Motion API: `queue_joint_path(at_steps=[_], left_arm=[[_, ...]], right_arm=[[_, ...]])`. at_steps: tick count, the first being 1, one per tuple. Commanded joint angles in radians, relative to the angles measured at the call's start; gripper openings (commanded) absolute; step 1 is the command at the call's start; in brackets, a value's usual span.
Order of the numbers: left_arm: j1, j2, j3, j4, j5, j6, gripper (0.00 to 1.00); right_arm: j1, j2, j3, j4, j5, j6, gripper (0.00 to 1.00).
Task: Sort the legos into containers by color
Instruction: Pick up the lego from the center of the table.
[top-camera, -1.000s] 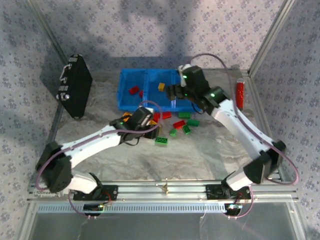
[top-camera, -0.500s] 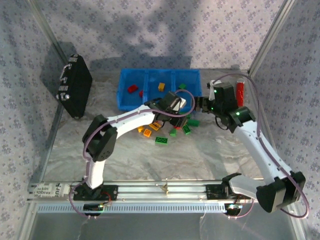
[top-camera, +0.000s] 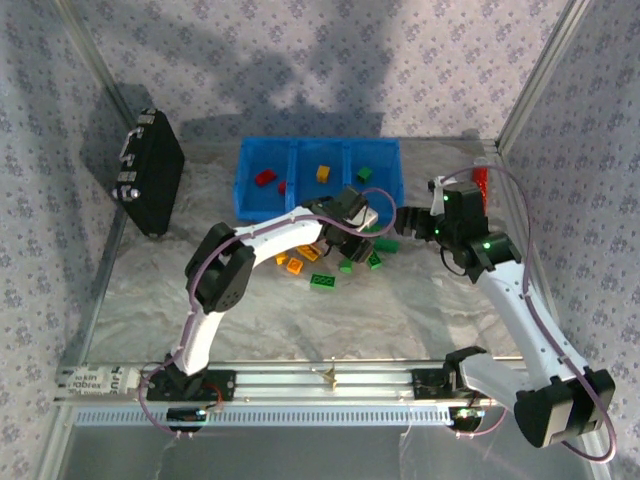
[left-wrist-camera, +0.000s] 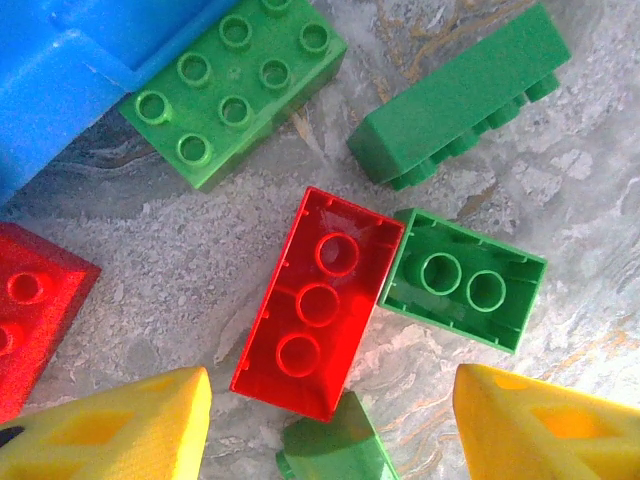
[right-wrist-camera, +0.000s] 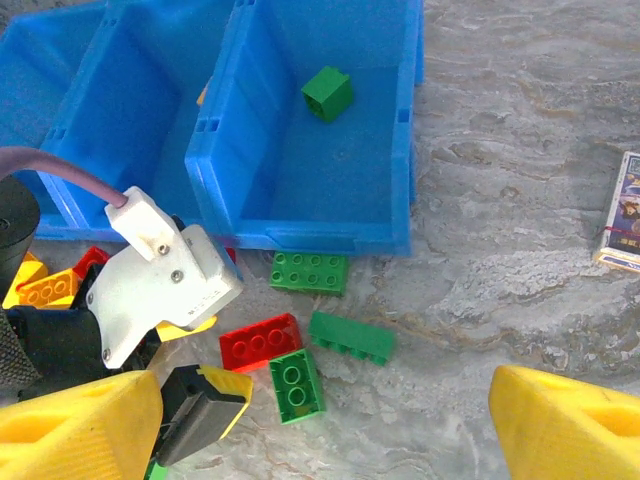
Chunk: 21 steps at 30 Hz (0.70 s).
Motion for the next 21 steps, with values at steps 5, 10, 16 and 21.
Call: queue_joint_path(at_steps=[5, 10, 16, 21], left_arm=[[0.009, 0.055, 0.027, -0.059, 0.011, 0.057, 0.65], [0.013, 0.095, 0.079, -0.099, 0.011, 0.076, 0.65], [0.013, 0.146, 0.13, -0.143, 0.007, 0.091, 0.65], [0.012, 0.173, 0.16, -0.164, 0.001, 0.099, 0.62]], right_arm=[[-0.005, -0.036, -0.037, 0.031, -0.064, 0.012, 0.87], [-0.008, -0.039, -0.047, 0.032, -0.071, 0.013, 0.86], [-0.019, -0.055, -0.067, 0.035, -0.074, 0.014, 0.87], [-0.03, -0.059, -0.067, 0.033, -0.082, 0.015, 0.86]])
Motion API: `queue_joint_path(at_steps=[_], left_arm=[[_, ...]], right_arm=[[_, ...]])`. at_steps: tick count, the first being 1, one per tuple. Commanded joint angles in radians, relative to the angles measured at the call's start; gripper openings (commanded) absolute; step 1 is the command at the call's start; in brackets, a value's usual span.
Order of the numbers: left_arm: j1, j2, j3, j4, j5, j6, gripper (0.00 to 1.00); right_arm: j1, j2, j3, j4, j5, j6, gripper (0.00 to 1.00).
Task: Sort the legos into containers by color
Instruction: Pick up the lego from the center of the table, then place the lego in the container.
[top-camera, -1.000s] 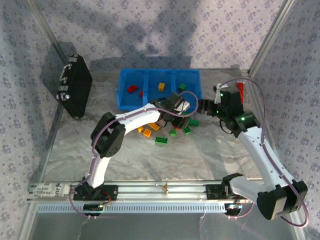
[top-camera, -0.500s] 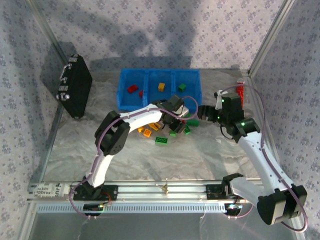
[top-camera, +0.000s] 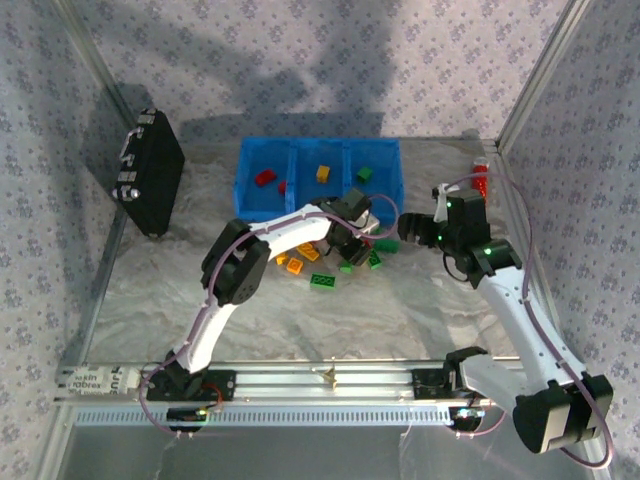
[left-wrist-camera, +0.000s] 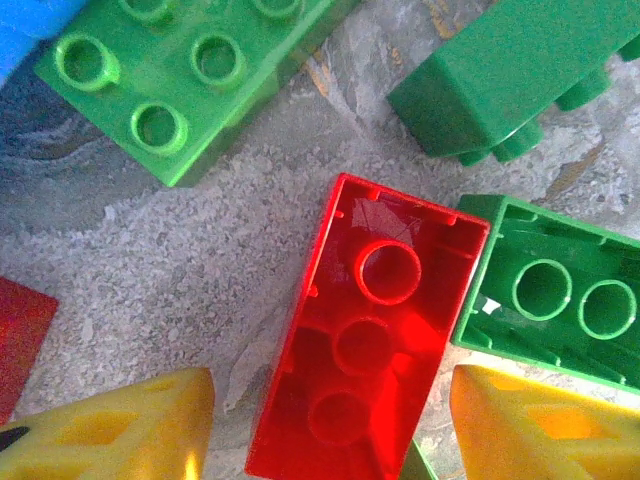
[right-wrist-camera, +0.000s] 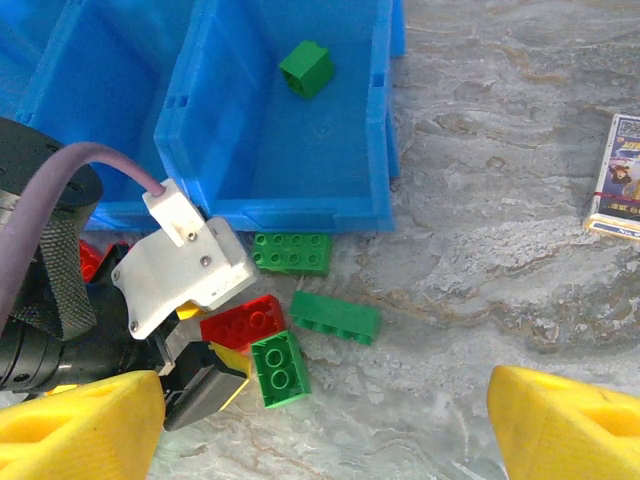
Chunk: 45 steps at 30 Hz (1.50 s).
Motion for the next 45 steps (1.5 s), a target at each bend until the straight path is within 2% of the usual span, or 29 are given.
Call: queue_joint_path(at_steps=[1, 7, 10, 18, 25, 27, 30, 34, 37, 40, 41, 42, 43, 44, 45], left_arm=[[0.0, 0.038, 0.035, -0.057, -0.004, 0.013, 0.61], [0.0, 0.025, 0.035, -0.052, -0.03, 0.023, 0.4], [-0.001, -0.001, 0.034, -0.055, -0.04, 0.033, 0.35], [0.0, -0.092, 0.021, -0.052, -0.054, 0.044, 0.33], [0.006, -0.295, -0.138, -0.004, -0.067, 0.016, 0.32], [0.036, -0.381, -0.223, 0.048, -0.042, -0.023, 0.32], [0.131, -0.528, -0.372, 0.13, 0.01, -0.105, 0.32], [0.317, -0.672, -0.497, 0.214, 0.072, -0.205, 0.32], [0.392, -0.685, -0.48, 0.194, 0.066, -0.189, 0.32], [0.451, -0.619, -0.406, 0.158, 0.061, -0.171, 0.32], [0.469, -0.582, -0.365, 0.134, 0.051, -0.168, 0.33], [0.482, -0.55, -0.32, 0.105, 0.034, -0.168, 0.42], [0.494, -0.512, -0.267, 0.064, 0.011, -0.169, 0.72], [0.501, -0.478, -0.217, 0.025, -0.016, -0.174, 0.91], [0.502, -0.465, -0.193, 0.004, -0.046, -0.184, 0.99]], right_arm=[[0.002, -0.03, -0.004, 0.022, -0.067, 0.007, 0.86], [-0.005, -0.031, -0.01, 0.029, -0.078, 0.018, 0.86], [-0.005, -0.031, -0.011, 0.032, -0.085, 0.022, 0.85], [-0.005, -0.027, -0.009, 0.036, -0.093, 0.03, 0.85], [-0.004, -0.031, 0.002, 0.026, -0.085, 0.026, 0.85], [-0.005, -0.03, 0.007, 0.025, -0.085, 0.026, 0.85], [-0.003, -0.023, 0.013, 0.027, -0.09, 0.024, 0.85], [0.003, -0.002, 0.013, 0.041, -0.105, 0.034, 0.85], [0.028, 0.014, 0.01, 0.056, -0.103, 0.045, 0.85], [0.057, 0.035, 0.016, 0.063, -0.097, 0.05, 0.85], [0.069, 0.044, 0.02, 0.06, -0.092, 0.05, 0.85], [0.08, 0.05, 0.025, 0.057, -0.086, 0.049, 0.86], [0.093, 0.057, 0.027, 0.053, -0.079, 0.048, 0.87], [0.105, 0.062, 0.028, 0.049, -0.072, 0.044, 0.88], [0.115, 0.065, 0.028, 0.043, -0.064, 0.043, 0.89]])
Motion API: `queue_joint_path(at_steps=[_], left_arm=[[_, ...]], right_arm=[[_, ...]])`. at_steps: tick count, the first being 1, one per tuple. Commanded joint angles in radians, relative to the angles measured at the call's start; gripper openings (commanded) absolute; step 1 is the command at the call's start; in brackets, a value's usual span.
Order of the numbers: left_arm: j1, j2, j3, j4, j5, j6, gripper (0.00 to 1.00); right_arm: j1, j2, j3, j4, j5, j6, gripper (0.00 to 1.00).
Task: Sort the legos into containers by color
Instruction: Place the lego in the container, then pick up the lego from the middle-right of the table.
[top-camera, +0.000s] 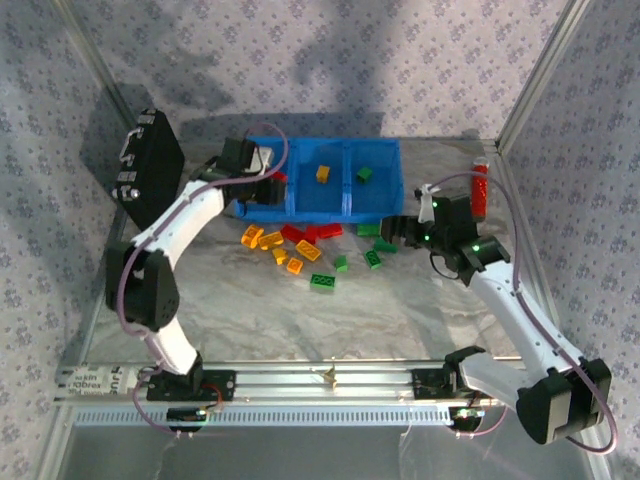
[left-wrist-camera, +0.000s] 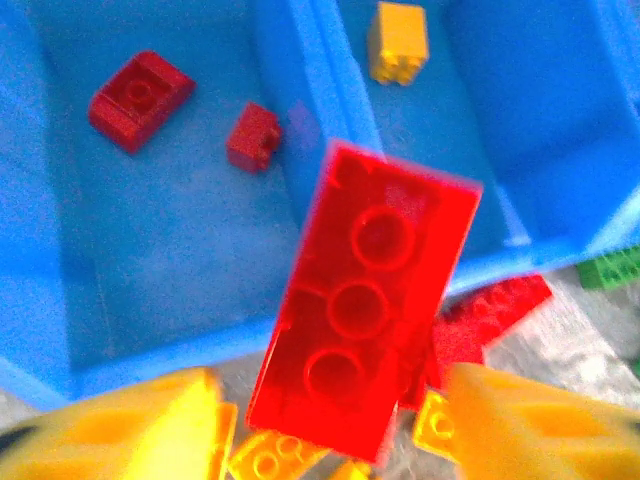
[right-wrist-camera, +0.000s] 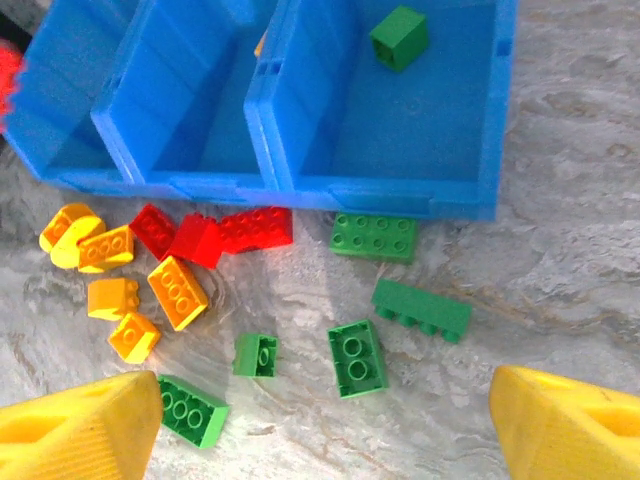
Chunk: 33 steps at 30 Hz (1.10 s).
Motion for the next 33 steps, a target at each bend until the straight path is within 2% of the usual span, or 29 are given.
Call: queue_joint_path(at_steps=[1, 5, 13, 18, 23, 28, 33], left_arm=[[0.015, 0.041, 0.093, -0.089, -0.059, -0.025, 1.0], [-0.018, -0.089, -0.068, 0.059, -0.039, -0.055, 1.0], [-0.039, -0.362, -0.42, 0.175, -0.058, -0.15, 1.0], [-0.069, -0.529, -0.617, 0.196, -0.072, -0.205, 1.0], [-0.144, -0.657, -0.767, 0.196, -0.106, -0.269, 1.0], [-0.204, -0.759, -0.868, 0.18, -0.133, -0.323, 1.0], [-0.222, -0.858, -0.945, 0.16, -0.161, -0.363, 1.0]], right_arm=[[0.036, 0.011, 0.03, -0.008, 0.031, 0.005, 0.89], [0.047, 0.02, 0.011, -0.021, 0.061, -0.003, 0.9], [0.027, 0.166, 0.027, -0.049, 0.119, -0.014, 0.89], [0.024, 0.325, 0.046, -0.025, 0.147, -0.054, 0.87], [0.015, 0.498, 0.097, -0.007, 0.202, -0.067, 0.86], [0.012, 0.612, 0.168, -0.019, 0.197, -0.063, 0.86], [0.044, 0.678, 0.189, -0.007, 0.218, -0.036, 0.86]])
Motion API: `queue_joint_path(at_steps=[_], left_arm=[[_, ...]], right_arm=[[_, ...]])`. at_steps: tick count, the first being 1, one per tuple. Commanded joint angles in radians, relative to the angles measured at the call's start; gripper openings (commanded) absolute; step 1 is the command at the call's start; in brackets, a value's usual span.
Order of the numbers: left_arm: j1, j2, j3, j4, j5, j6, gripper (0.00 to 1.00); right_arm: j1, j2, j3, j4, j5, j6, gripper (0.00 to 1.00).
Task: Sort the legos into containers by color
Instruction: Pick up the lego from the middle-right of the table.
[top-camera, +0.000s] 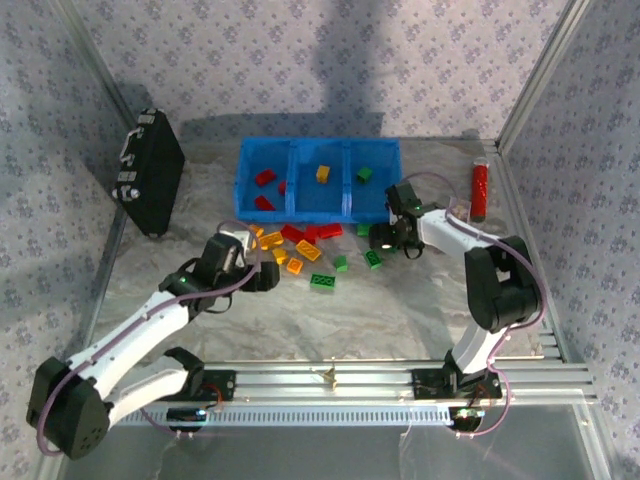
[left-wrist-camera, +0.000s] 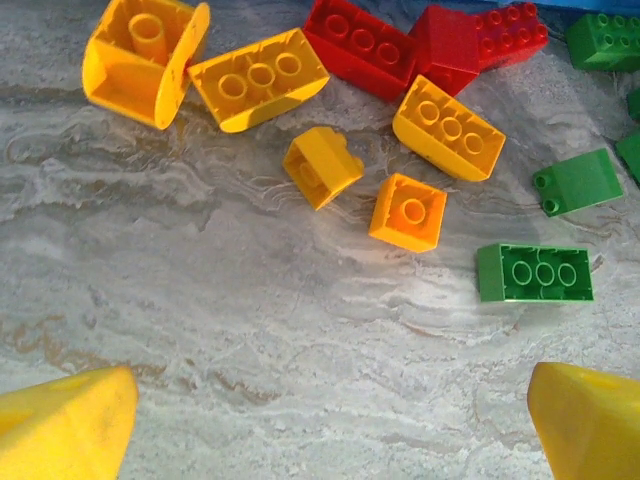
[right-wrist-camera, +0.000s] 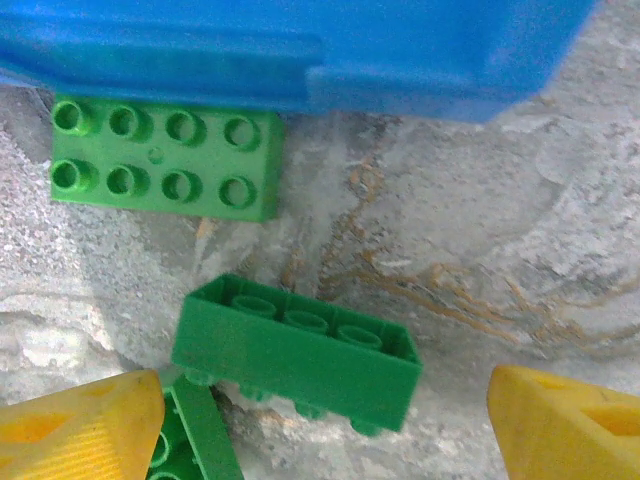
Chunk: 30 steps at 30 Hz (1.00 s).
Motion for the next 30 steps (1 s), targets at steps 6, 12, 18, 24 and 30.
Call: queue_joint_path(at_steps=[6, 12, 18, 24, 30], left_arm=[[-0.005, -0.111, -0.07, -0.035, -0.043, -0.057, 1.0], [-0.005, -0.137, -0.081, -0.049, -0.058, -0.053, 1.0], [-0.003, -0.137, -0.069, -0.046, -0.066, -0.037, 1.0], [-0.004, -0.11, -0.047, -0.033, -0.059, -0.023, 1.0], [-0.005, -0.119, -0.031, -0.047, -0.057, -0.035, 1.0]], right_arm=[[0.022, 0.11, 0.061, 0.002, 0.06, 0.049, 0.79], [0.045, 0.111, 0.064, -0.017, 0.108, 0.075, 0.57], [0.099, 0.002, 0.083, -0.089, 0.188, 0.087, 0.49], [0.075, -0.035, 0.302, -0.157, 0.182, 0.032, 0.5], [0.034, 0.198, 0.666, -0.291, 0.146, -0.04, 0.84]])
